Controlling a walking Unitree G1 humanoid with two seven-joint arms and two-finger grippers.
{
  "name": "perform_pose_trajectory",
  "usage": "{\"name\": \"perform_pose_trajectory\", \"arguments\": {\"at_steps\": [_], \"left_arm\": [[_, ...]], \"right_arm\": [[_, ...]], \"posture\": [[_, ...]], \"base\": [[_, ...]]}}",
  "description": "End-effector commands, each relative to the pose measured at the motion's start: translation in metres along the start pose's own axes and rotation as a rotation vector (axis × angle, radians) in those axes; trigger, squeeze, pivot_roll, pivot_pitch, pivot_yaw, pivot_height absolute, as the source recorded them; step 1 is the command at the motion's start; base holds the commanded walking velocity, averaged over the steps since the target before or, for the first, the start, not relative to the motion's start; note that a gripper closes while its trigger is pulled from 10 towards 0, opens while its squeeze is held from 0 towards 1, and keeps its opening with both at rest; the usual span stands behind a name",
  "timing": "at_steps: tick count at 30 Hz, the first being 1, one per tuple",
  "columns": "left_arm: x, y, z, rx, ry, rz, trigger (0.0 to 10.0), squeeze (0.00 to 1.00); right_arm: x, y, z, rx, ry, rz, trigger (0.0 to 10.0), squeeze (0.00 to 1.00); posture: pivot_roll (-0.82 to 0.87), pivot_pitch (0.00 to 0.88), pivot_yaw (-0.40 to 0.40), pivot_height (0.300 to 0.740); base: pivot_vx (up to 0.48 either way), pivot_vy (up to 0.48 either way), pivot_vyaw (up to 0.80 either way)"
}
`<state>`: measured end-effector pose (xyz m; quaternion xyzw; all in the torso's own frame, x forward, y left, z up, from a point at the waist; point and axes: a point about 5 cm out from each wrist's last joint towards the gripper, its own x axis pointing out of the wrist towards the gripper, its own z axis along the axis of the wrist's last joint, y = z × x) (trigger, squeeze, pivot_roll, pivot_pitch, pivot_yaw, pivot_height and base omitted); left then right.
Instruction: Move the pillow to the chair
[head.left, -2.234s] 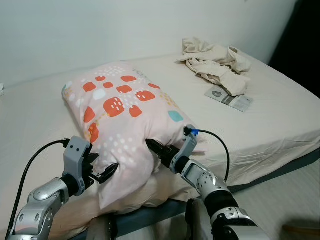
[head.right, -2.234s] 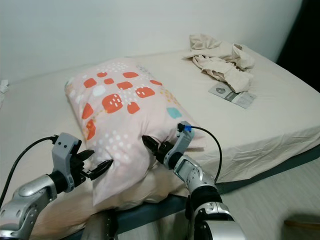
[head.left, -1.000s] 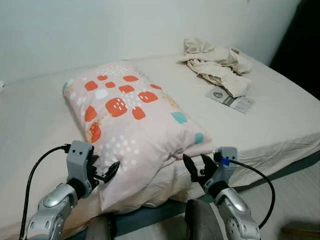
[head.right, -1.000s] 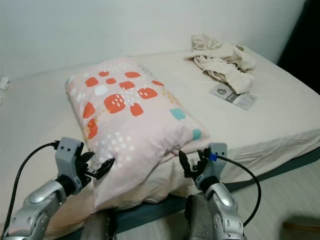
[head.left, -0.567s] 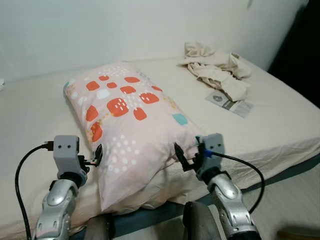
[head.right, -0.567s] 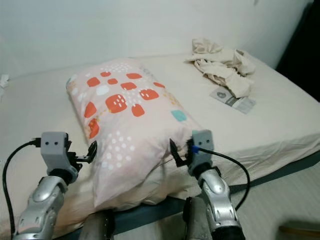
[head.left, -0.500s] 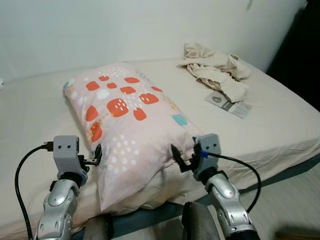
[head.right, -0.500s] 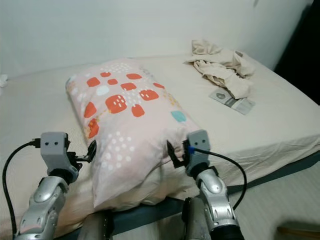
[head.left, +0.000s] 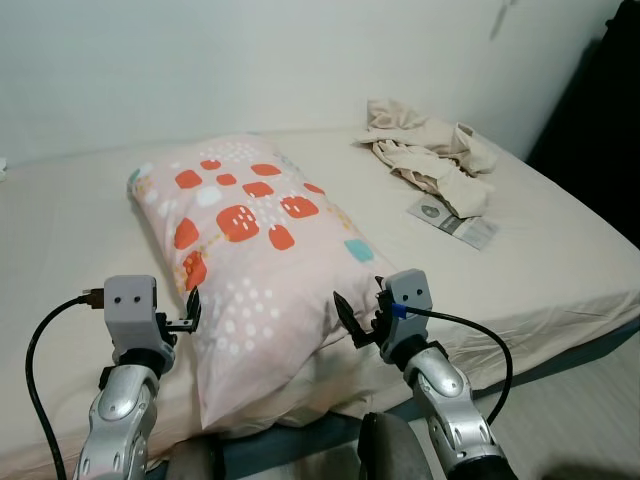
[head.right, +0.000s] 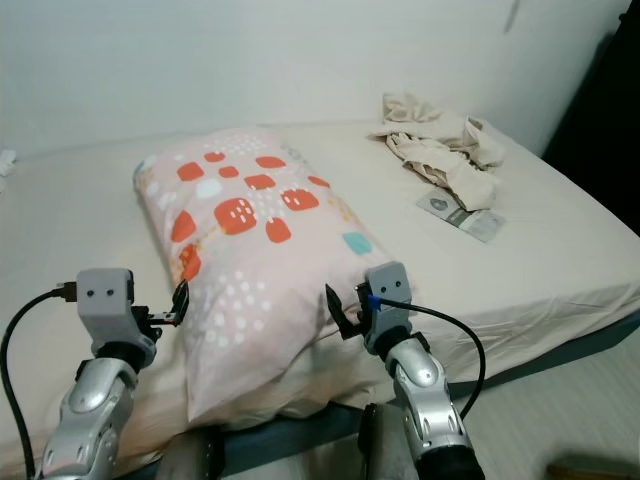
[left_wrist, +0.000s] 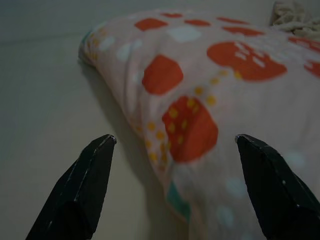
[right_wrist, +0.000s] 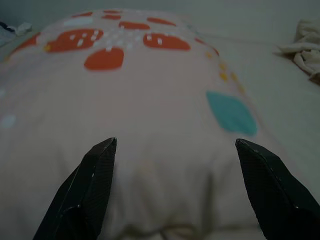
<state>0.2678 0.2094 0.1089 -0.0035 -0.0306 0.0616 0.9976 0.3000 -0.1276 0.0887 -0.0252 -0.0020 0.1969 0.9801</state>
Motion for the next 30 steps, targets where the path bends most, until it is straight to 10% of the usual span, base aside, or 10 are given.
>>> {"name": "perform_pose_trajectory", "arguments": {"at_steps": [1, 30], "left_arm": [[0.0006, -0.0033, 0.002, 0.001, -0.017, -0.004, 10.0, 0.0], [-0.0016, -0.0025, 0.0007, 0.001, -0.014, -0.007, 10.0, 0.0]], "right_arm": [[0.0009, 0.001, 0.0001, -0.016, -0.003, 0.003, 10.0, 0.0], [0.0001, 0.0057, -0.0017, -0.006, -0.016, 0.05, 10.0, 0.0]], "posture": [[0.07, 0.073, -0.085, 0.639], [0.07, 0.079, -0.083, 0.684]], "base": [[0.0, 0.0, 0.0], [0.0, 0.0, 0.0]]}}
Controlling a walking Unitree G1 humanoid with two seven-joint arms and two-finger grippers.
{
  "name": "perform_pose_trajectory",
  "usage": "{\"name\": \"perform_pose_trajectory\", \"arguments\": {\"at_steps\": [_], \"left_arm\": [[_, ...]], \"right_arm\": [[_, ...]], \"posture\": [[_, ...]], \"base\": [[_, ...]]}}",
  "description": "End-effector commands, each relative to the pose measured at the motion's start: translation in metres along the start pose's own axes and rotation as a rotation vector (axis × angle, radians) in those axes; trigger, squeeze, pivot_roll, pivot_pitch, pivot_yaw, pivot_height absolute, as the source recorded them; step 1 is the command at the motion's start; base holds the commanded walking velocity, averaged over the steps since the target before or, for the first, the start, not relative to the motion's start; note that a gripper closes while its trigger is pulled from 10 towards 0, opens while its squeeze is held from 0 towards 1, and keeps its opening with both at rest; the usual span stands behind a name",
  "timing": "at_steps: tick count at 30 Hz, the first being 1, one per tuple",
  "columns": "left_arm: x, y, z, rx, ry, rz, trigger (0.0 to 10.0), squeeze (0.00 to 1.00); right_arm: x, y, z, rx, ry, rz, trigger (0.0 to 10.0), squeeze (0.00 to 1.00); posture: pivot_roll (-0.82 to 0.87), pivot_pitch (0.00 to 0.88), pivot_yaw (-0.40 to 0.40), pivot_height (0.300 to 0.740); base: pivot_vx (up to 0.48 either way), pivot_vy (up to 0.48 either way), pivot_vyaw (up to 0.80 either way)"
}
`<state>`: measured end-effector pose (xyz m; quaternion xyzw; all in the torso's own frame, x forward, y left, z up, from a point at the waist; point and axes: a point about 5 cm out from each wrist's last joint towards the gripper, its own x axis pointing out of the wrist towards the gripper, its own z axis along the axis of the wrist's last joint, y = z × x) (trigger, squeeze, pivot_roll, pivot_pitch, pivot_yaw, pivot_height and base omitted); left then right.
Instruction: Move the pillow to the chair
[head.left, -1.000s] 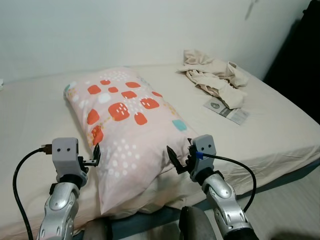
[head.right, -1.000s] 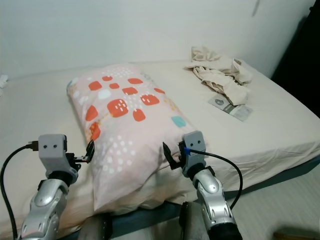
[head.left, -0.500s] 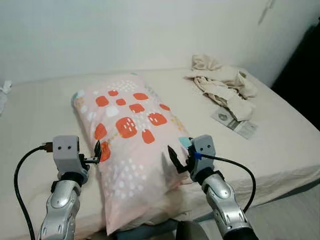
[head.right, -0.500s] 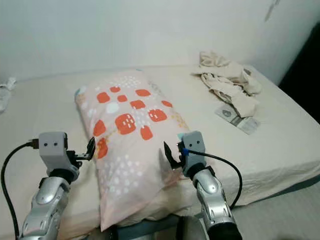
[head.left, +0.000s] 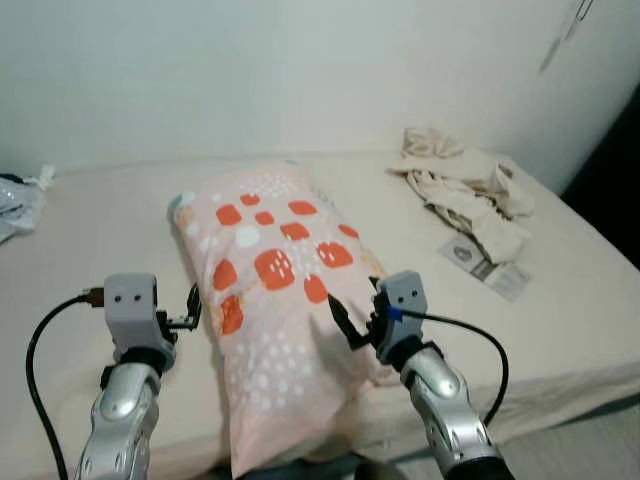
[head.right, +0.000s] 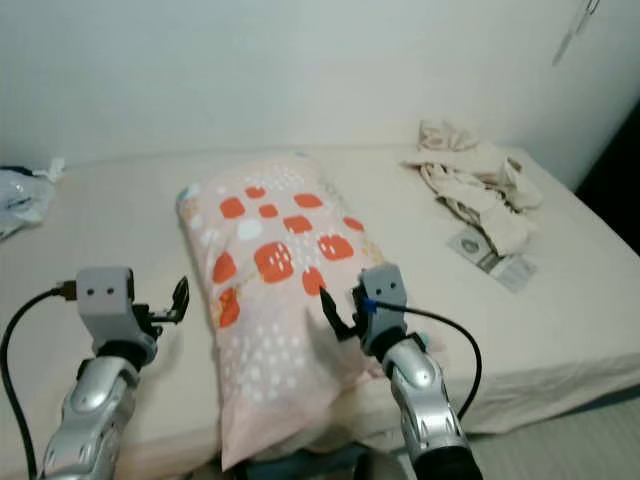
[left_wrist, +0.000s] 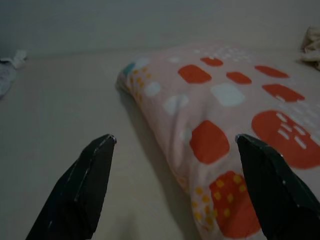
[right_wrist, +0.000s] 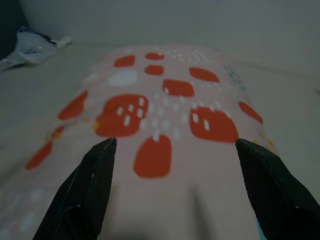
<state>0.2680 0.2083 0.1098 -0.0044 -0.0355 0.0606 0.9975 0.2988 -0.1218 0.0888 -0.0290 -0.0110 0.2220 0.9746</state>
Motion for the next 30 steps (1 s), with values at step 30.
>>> {"name": "perform_pose_trajectory", "arguments": {"at_steps": [30], "left_arm": [[-0.003, -0.014, -0.047, 0.041, 0.235, -0.115, 10.0, 0.0]], "right_arm": [[-0.004, 0.009, -0.058, 0.091, 0.32, 0.068, 10.0, 0.0]], "posture": [[0.08, 0.043, -0.088, 0.74]], "base": [[0.0, 0.0, 0.0]]}}
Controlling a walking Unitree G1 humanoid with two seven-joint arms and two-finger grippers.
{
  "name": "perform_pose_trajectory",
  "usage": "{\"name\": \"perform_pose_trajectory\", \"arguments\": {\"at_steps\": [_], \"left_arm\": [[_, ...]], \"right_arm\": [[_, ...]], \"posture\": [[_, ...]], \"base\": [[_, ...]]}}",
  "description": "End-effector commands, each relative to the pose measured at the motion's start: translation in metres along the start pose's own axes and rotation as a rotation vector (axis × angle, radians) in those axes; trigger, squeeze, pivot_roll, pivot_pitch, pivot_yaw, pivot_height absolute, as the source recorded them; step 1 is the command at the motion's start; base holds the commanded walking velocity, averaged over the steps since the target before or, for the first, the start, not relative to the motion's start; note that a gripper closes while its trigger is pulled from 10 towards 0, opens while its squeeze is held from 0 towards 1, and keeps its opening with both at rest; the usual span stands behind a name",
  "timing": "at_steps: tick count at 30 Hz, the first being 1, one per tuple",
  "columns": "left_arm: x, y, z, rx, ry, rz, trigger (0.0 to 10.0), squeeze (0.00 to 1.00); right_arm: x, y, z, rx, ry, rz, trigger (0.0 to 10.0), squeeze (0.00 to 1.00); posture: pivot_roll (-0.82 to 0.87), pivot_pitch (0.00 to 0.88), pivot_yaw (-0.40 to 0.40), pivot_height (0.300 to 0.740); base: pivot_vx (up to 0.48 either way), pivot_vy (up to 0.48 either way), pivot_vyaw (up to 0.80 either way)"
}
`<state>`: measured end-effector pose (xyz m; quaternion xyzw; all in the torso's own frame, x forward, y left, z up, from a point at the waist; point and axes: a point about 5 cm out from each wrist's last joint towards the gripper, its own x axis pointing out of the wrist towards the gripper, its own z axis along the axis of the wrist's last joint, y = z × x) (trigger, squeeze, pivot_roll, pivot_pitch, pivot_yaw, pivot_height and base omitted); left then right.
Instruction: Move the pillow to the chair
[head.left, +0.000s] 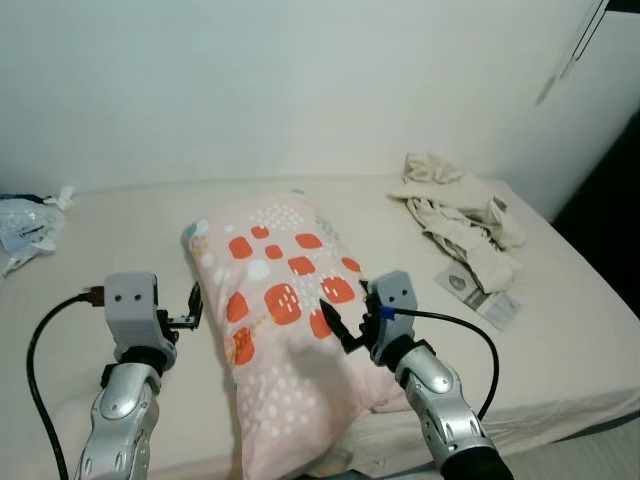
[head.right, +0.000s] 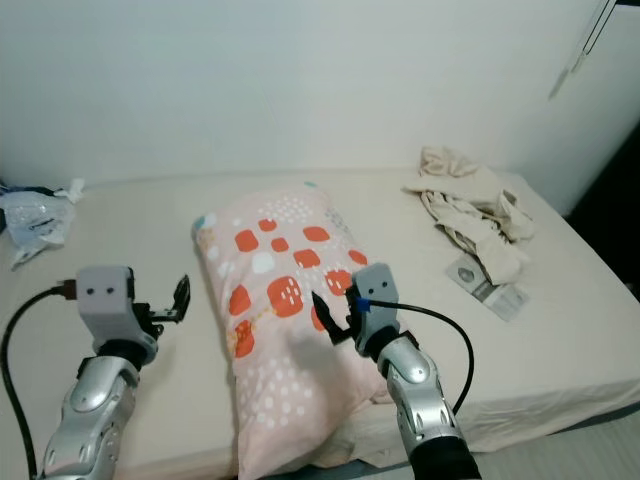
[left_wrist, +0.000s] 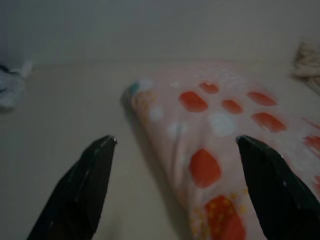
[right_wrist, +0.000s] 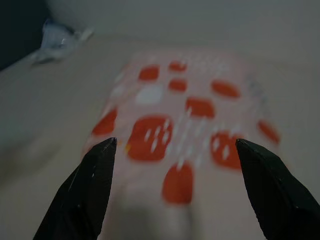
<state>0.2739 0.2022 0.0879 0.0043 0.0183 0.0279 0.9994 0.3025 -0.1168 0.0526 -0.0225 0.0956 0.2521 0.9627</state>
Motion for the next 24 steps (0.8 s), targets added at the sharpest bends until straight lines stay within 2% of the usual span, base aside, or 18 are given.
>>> {"name": "perform_pose_trajectory", "arguments": {"at_steps": [1, 3, 5, 7, 9, 15, 18, 21, 24], "left_arm": [[-0.005, -0.014, -0.039, 0.054, 0.199, -0.099, 10.0, 0.0], [-0.011, -0.03, -0.066, 0.112, 0.309, -0.228, 10.0, 0.0], [-0.018, -0.041, -0.083, 0.106, 0.381, -0.308, 10.0, 0.0], [-0.023, -0.046, -0.097, 0.141, 0.447, -0.323, 10.0, 0.0], [-0.029, -0.05, -0.111, 0.137, 0.522, -0.339, 10.0, 0.0], [-0.037, -0.055, -0.126, 0.105, 0.595, -0.336, 10.0, 0.0], [-0.042, -0.05, -0.135, 0.08, 0.634, -0.287, 10.0, 0.0], [-0.051, -0.043, -0.145, -0.005, 0.683, -0.209, 10.0, 0.0], [-0.053, -0.046, -0.147, 0.001, 0.696, -0.224, 10.0, 0.0]], "right_arm": [[-0.006, 0.004, -0.037, 0.043, 0.192, -0.007, 10.0, 0.0], [-0.014, 0.009, -0.066, 0.012, 0.358, -0.01, 10.0, 0.0], [-0.022, 0.013, -0.084, 0.017, 0.454, -0.012, 10.0, 0.0], [-0.03, 0.016, -0.097, 0.017, 0.52, -0.019, 10.0, 0.0], [-0.036, 0.019, -0.106, 0.042, 0.567, -0.034, 10.0, 0.0], [-0.043, 0.019, -0.116, 0.072, 0.622, -0.071, 10.0, 0.0], [-0.048, 0.018, -0.122, 0.054, 0.662, -0.097, 10.0, 0.0], [-0.054, 0.02, -0.129, 0.097, 0.677, -0.109, 10.0, 0.0], [-0.057, 0.019, -0.131, 0.117, 0.683, -0.118, 10.0, 0.0]], "posture": [[0.08, 0.043, -0.088, 0.74], [0.08, 0.028, -0.087, 0.74], [0.08, 0.024, -0.089, 0.74], [0.08, 0.022, -0.09, 0.74], [0.08, 0.006, -0.093, 0.74], [0.08, 0.005, -0.092, 0.74], [0.07, 0.0, -0.079, 0.74], [0.07, 0.0, -0.073, 0.74], [0.06, 0.0, -0.074, 0.74]], "base": [[0.0, 0.0, 0.0], [0.0, 0.0, 0.0], [0.0, 0.0, 0.0], [0.0, 0.0, 0.0], [0.0, 0.0, 0.0], [0.0, 0.0, 0.0], [0.0, 0.0, 0.0], [0.0, 0.0, 0.0], [0.0, 0.0, 0.0]]}}
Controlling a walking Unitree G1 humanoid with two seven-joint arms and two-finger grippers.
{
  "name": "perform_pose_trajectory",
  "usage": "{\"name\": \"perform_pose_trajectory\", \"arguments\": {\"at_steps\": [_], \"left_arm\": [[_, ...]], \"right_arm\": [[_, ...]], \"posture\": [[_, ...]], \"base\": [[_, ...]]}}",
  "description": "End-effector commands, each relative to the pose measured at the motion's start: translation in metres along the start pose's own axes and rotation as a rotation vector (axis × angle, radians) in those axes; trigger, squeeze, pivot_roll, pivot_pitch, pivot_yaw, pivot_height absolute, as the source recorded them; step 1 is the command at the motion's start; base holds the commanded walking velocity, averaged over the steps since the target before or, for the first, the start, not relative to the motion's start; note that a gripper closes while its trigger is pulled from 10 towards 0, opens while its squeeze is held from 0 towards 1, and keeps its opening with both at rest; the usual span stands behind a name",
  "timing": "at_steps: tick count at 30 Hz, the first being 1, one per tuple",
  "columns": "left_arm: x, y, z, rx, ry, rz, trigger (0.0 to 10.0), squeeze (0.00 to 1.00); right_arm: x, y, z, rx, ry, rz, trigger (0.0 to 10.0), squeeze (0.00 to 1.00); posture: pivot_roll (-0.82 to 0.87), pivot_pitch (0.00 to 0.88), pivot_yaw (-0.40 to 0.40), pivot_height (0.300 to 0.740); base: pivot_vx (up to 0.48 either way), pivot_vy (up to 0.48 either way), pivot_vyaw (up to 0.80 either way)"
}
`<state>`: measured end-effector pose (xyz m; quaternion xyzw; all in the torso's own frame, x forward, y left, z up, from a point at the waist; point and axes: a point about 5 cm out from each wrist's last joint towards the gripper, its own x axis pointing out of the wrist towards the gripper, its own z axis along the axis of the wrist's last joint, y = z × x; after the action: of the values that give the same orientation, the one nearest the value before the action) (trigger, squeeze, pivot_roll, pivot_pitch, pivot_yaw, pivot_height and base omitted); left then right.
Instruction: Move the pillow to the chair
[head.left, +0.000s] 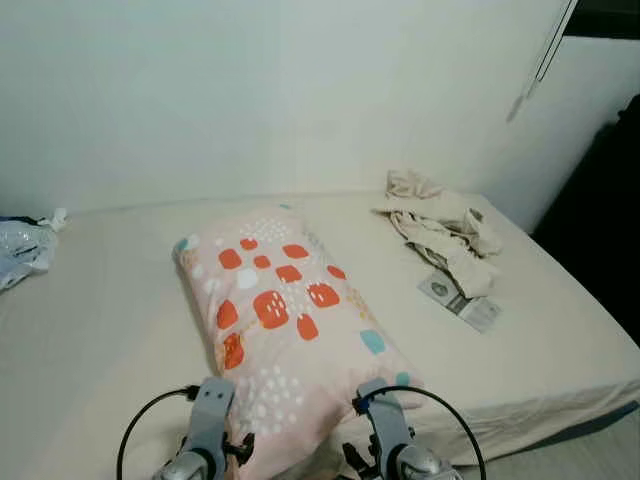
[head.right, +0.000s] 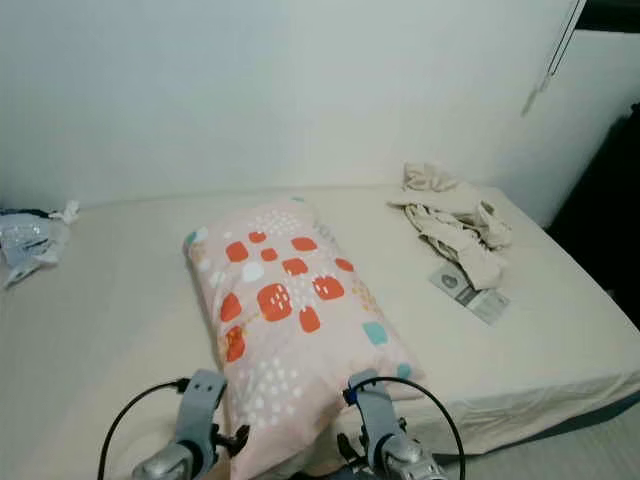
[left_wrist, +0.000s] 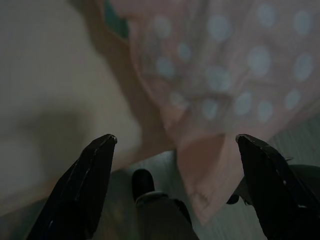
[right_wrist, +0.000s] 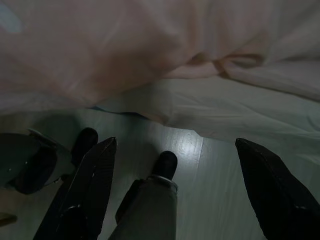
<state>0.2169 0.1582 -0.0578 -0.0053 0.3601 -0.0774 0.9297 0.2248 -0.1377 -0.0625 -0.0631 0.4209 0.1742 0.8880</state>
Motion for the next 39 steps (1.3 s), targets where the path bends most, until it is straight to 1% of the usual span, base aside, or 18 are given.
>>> {"name": "perform_pose_trajectory", "arguments": {"at_steps": [1, 4, 8, 12, 15, 17, 20, 23, 27, 29, 30, 32, 36, 39], "left_arm": [[0.002, -0.005, 0.001, 0.007, -0.002, -0.019, 10.0, 0.0], [0.003, -0.006, 0.001, 0.01, -0.002, -0.025, 10.0, 0.0], [0.003, -0.008, 0.0, 0.015, -0.002, -0.027, 10.0, 0.0], [0.003, -0.011, -0.004, 0.019, 0.006, -0.047, 10.0, 0.0], [0.002, -0.009, -0.001, 0.018, -0.018, -0.064, 10.0, 0.0], [0.002, -0.009, -0.002, 0.02, -0.015, -0.064, 10.0, 0.0], [0.002, -0.013, -0.008, 0.036, 0.014, -0.058, 10.0, 0.0], [0.003, -0.013, -0.007, 0.067, 0.02, -0.06, 10.0, 0.0], [0.003, -0.009, -0.004, 0.062, 0.012, -0.057, 10.0, 0.0], [0.003, -0.008, -0.005, 0.063, 0.013, -0.054, 10.0, 0.0], [0.002, -0.009, -0.01, 0.078, 0.025, -0.058, 10.0, 0.0], [0.001, -0.011, -0.013, 0.088, 0.033, -0.065, 10.0, 0.0], [0.0, -0.01, -0.013, 0.075, 0.026, -0.056, 10.0, 0.0], [0.0, -0.009, -0.014, 0.076, 0.029, -0.054, 10.0, 0.0]], "right_arm": [[-0.001, -0.001, -0.004, 0.019, 0.007, 0.0, 10.0, 0.0], [-0.001, -0.001, -0.006, 0.02, 0.008, 0.001, 10.0, 0.0], [-0.001, 0.0, -0.008, 0.06, -0.004, 0.017, 10.0, 0.0], [-0.002, 0.0, -0.011, 0.051, 0.003, 0.021, 10.0, 0.0], [-0.003, 0.002, -0.018, 0.039, 0.024, 0.032, 10.0, 0.0], [-0.004, 0.002, -0.02, 0.047, 0.026, 0.027, 10.0, 0.0], [-0.004, 0.0, -0.023, 0.098, 0.018, 0.006, 10.0, 0.0], [-0.005, 0.0, -0.025, 0.1, 0.023, 0.001, 10.0, 0.0], [-0.005, 0.001, -0.028, 0.106, 0.031, 0.004, 10.0, 0.0], [-0.006, 0.001, -0.03, 0.115, 0.033, 0.001, 10.0, 0.0], [-0.006, 0.002, -0.032, 0.132, 0.035, -0.002, 10.0, 0.0], [-0.006, 0.002, -0.033, 0.132, 0.036, 0.001, 10.0, 0.0], [-0.006, 0.003, -0.034, 0.107, 0.042, 0.013, 10.0, 0.0], [-0.006, 0.005, -0.033, 0.108, 0.038, 0.017, 10.0, 0.0]], "posture": [[0.06, 0.0, -0.076, 0.74], [0.06, 0.0, -0.083, 0.74], [0.07, 0.0, -0.079, 0.74], [0.07, 0.0, -0.088, 0.74], [0.06, 0.0, -0.09, 0.74], [0.06, 0.005, -0.082, 0.74], [0.06, 0.008, -0.069, 0.74], [0.07, 0.0, -0.068, 0.74], [0.08, 0.018, -0.068, 0.74], [0.08, 0.006, -0.064, 0.74], [0.09, 0.0, -0.063, 0.74], [0.09, 0.0, -0.066, 0.74], [0.1, 0.0, -0.07, 0.74], [0.1, 0.0, -0.07, 0.74]], "base": [[0.0, 0.0, 0.0], [0.0, 0.0, 0.0], [0.0, 0.0, 0.0], [0.0, 0.0, 0.0], [0.0, 0.0, 0.0], [0.0, 0.0, 0.0], [0.0, 0.0, 0.0], [0.0, 0.0, 0.0], [0.0, 0.0, 0.0], [0.0, 0.0, 0.0], [0.0, 0.0, 0.0], [0.0, 0.0, 0.0], [0.0, 0.0, 0.0], [0.0, 0.0, 0.0]]}}
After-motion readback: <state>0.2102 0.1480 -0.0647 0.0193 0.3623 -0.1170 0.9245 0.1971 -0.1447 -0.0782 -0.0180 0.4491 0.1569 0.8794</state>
